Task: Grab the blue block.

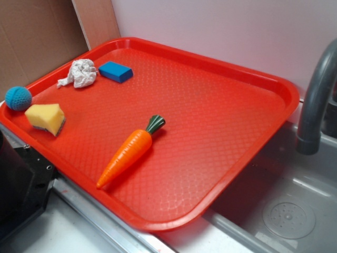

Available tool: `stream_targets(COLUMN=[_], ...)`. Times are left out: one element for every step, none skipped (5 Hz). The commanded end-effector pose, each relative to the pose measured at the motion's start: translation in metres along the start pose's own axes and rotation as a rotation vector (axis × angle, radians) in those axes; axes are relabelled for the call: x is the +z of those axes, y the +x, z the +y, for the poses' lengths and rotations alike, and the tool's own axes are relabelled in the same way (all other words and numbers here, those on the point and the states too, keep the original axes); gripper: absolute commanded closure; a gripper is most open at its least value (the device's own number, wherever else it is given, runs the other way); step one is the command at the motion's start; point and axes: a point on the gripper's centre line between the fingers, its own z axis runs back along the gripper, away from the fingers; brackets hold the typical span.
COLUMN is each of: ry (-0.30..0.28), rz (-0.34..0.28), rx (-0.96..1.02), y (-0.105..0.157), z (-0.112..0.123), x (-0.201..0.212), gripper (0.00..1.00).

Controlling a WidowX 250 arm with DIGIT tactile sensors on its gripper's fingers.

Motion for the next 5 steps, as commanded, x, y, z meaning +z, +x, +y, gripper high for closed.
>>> stream_targets(ry=[0.0,0.129,0.053,0.11,0.11], rz=[0.0,0.146,0.083,0.085,0.085], rx=[0.0,0.071,-0.177,-0.431,-0.431], y=[0.0,0.018,0.054,0.083,0.083], z=[0.0,0.04,0.07,0.09,0.09], x=[0.0,-0.038,-0.071,-0.095,-0.095], gripper=[0.0,0.0,0.0,0.0,0.0])
